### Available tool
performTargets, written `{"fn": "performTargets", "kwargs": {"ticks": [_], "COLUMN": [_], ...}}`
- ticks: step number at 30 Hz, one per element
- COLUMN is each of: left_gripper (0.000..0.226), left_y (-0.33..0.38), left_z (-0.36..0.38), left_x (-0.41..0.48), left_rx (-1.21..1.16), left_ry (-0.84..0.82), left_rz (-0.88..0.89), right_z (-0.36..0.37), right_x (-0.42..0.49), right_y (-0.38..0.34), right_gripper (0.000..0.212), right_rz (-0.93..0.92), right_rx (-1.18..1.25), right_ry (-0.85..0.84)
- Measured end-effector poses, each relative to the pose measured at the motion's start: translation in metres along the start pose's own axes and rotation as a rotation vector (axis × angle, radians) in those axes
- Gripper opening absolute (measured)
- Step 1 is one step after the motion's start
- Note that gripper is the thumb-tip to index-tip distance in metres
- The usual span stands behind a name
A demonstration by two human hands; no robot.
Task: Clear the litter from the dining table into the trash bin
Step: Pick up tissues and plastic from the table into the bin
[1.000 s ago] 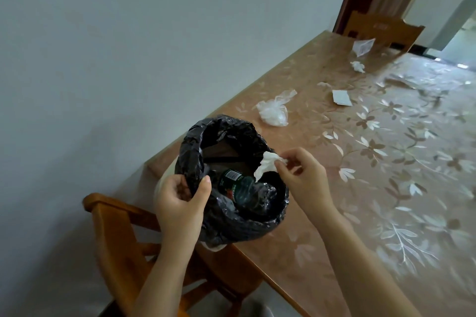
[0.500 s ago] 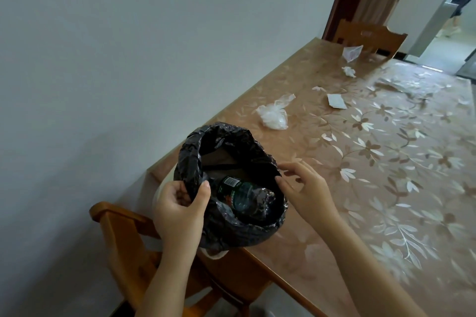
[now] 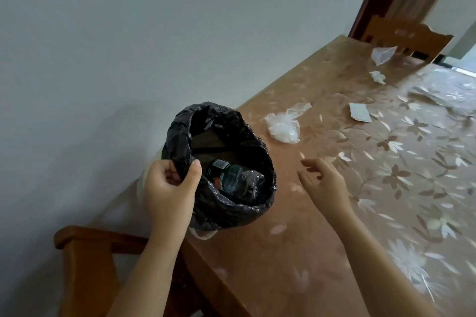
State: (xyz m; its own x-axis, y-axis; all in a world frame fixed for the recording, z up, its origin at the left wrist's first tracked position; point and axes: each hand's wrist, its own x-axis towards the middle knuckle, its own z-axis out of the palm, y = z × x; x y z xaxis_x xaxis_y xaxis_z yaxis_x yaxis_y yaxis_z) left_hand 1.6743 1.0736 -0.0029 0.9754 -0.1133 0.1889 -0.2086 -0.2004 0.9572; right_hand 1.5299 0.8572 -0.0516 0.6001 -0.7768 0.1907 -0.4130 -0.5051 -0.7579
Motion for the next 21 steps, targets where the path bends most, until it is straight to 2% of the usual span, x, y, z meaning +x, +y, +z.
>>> {"fn": "performTargets", "kwargs": {"ticks": [4, 10, 21], "left_gripper": [0.027, 0.028, 0.026], "left_y": [0.000, 0.002, -0.004], "left_z": [0.038, 0.081, 0.102], "left_x": [0.018, 0.035, 0.043], "left_rx": [0.079, 0.139, 0.168], "left_ry": [0.059, 0.096, 0.147], "left_rz": [0.020, 0.055, 0.032], "right_z": [0.021, 0.055, 0.102], "right_x": [0.067, 0.144, 0.220], "right_y": [0.034, 0.063, 0.095], "right_gripper": [0.024, 0.027, 0.028], "right_rz": [-0.001, 0.000, -0.153], "right_rx": [0.008, -0.027, -0.195], "right_ry": [-0.065, -0.129, -0.329]}}
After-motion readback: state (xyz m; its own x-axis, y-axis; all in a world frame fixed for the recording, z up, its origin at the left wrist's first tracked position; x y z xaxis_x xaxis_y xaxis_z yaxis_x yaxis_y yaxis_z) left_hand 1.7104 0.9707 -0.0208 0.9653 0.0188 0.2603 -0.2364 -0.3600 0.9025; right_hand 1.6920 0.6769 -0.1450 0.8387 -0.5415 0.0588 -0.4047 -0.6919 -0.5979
